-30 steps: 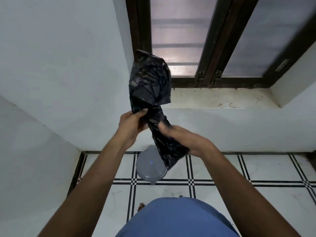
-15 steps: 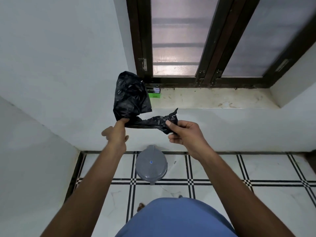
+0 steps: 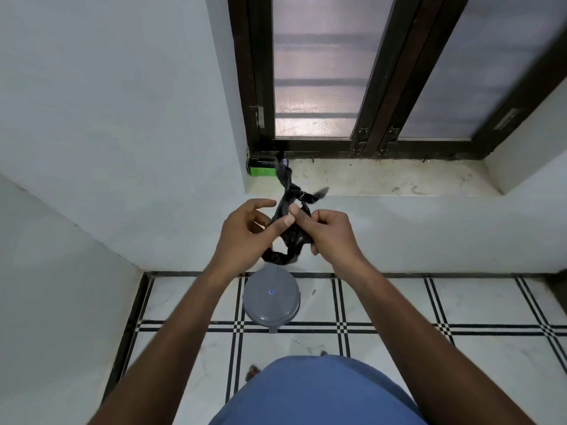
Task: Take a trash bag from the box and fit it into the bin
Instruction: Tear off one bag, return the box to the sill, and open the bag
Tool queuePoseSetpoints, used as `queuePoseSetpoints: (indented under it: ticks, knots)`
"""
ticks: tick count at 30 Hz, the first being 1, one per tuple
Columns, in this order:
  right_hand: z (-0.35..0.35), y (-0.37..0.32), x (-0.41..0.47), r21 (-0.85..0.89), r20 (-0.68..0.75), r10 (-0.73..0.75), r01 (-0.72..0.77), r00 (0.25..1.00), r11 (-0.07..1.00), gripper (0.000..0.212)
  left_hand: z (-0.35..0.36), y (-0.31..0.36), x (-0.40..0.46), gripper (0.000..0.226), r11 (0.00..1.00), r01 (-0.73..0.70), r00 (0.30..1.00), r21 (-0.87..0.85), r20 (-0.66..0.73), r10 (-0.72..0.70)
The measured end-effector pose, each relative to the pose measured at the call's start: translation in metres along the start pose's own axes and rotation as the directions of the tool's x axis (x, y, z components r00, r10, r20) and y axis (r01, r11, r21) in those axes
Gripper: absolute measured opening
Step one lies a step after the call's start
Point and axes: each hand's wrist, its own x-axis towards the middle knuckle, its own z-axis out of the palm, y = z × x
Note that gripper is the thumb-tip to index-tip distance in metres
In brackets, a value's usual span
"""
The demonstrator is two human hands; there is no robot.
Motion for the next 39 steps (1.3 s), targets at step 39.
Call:
queuePoseSetpoints:
  ticks: [39]
  knots:
    - [-0.008, 0.017, 0.01, -0.216, -0.182, -0.069, 0.028, 0.981, 0.976, 0.032, -0.026, -0.032, 0.015, 0.03, 0.781, 0.261, 0.955, -0.567, 0.033, -0.295]
